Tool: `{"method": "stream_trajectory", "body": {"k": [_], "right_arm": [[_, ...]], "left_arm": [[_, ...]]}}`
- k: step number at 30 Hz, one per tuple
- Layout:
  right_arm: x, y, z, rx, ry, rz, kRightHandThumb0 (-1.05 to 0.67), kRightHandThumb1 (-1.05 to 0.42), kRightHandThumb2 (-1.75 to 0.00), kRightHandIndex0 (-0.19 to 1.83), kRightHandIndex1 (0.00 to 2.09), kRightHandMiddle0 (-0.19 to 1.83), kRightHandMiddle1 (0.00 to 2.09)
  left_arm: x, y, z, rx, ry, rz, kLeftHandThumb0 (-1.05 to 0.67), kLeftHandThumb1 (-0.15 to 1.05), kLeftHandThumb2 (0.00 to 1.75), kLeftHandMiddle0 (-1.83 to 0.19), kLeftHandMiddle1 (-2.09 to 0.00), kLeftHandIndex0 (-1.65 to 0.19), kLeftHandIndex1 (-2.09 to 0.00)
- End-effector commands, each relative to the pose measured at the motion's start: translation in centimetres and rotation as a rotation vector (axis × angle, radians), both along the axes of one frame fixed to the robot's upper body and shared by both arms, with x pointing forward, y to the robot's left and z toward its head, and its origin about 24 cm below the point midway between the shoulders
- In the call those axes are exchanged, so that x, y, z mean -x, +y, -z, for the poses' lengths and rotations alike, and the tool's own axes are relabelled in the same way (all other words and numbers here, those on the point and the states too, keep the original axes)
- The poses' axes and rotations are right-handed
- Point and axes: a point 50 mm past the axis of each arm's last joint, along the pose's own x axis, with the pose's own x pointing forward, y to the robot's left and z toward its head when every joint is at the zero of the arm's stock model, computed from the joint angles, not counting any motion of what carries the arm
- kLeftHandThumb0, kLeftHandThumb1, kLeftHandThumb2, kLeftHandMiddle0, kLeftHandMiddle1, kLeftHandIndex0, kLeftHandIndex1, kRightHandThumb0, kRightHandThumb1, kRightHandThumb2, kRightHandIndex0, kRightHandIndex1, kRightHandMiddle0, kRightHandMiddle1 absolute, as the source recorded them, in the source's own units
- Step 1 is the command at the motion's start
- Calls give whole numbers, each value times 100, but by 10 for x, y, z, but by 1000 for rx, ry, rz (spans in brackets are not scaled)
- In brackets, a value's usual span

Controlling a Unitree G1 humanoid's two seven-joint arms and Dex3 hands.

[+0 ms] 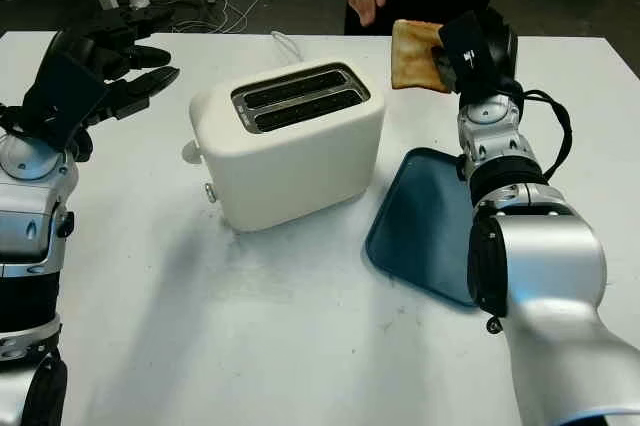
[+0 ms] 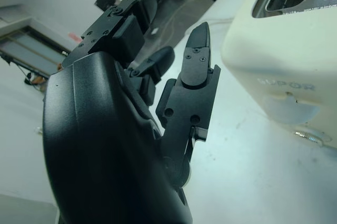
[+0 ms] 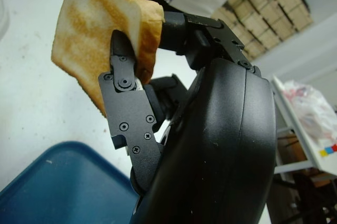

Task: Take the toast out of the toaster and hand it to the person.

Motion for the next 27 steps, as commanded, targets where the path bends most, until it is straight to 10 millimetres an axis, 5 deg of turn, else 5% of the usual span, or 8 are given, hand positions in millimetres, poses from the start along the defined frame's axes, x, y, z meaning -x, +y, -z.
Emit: {"method": "stream_trajectory", "body": {"k": [1, 27], "right_arm": [[1, 2, 9, -14, 34, 8, -22, -92, -28, 84, 175, 49, 175], [0, 5, 7, 6, 34, -9, -20, -92, -32, 83, 175, 48, 175]], "left_arm": [[1, 2, 2, 8, 6, -11, -16, 92, 15, -34, -80, -59, -6], [1, 1, 2, 5, -3, -12, -16, 92, 16, -34, -81, -59, -7]]}}
